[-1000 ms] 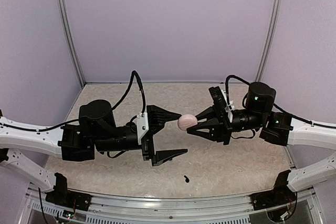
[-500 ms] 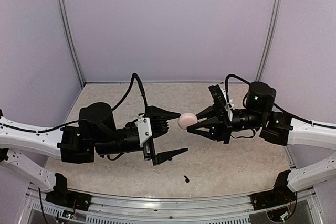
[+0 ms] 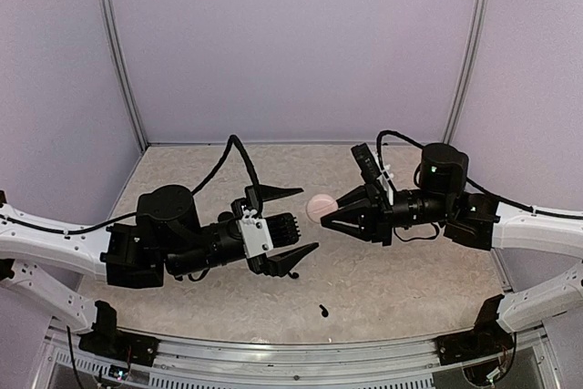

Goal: Insert the wireless bluetooth earbuds into the charging case
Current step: Place the charging case with the earbuds at the center of the board.

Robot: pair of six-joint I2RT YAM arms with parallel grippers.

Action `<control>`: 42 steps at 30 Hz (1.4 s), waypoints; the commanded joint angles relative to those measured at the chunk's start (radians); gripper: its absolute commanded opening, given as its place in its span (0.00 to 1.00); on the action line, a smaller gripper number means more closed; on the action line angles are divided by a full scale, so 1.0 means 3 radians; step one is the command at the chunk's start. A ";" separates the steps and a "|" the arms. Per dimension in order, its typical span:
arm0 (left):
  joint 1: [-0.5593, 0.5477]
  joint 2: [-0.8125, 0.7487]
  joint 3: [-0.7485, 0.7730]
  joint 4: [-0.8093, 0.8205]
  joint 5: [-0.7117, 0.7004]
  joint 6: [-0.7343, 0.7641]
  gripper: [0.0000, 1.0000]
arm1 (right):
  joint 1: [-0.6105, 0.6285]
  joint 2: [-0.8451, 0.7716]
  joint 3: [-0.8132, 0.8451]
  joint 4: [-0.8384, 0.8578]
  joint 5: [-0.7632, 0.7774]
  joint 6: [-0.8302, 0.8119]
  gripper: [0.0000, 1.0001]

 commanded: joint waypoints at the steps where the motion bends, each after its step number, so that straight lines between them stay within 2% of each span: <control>1: -0.0019 0.0088 0.0000 0.0051 -0.0034 0.0329 0.82 | -0.0011 0.0024 0.0054 0.0053 -0.0172 0.0269 0.00; 6: -0.0007 0.0179 0.0058 0.0021 -0.0003 0.0437 0.77 | 0.0019 0.0041 0.0030 0.0105 -0.0218 0.0367 0.00; 15: -0.0016 0.0230 0.0168 -0.0195 0.0368 0.0470 0.54 | 0.0047 0.0092 0.0052 0.0128 -0.0117 0.0389 0.00; 18: -0.0015 0.0258 0.0219 -0.0312 0.0407 0.0432 0.51 | 0.0047 0.0101 0.0082 0.0156 -0.0098 0.0376 0.00; 19: -0.0004 0.0268 0.0223 -0.0313 0.0377 0.0403 0.52 | 0.0042 0.0105 0.0089 0.0164 -0.0085 0.0375 0.00; 22: 0.0131 0.0227 0.0209 -0.0178 0.0295 0.0133 0.69 | -0.0011 0.0110 0.0104 0.0161 -0.0040 0.0369 0.00; 24: 0.0249 0.0128 0.0165 -0.0080 0.0279 -0.0074 0.76 | -0.0089 0.0110 0.0120 0.0119 0.0013 0.0356 0.00; 28: 0.0447 -0.0109 0.0001 0.0231 0.0103 -0.0461 0.81 | -0.0358 0.0145 0.0141 0.0036 0.0019 0.0356 0.00; 33: 0.0747 -0.0273 -0.0093 0.0352 -0.0080 -0.1063 0.84 | -0.0862 0.0323 0.0204 -0.0062 -0.0082 0.0371 0.00; 37: 0.0917 -0.0362 -0.0149 0.0368 -0.0365 -0.1415 0.98 | -0.1246 0.0635 0.0310 -0.0148 -0.0112 0.0425 0.00; 42: 0.1153 -0.0403 -0.0153 0.0231 -0.0531 -0.1935 0.99 | -0.1725 0.1123 0.0482 -0.0086 -0.0239 0.0542 0.00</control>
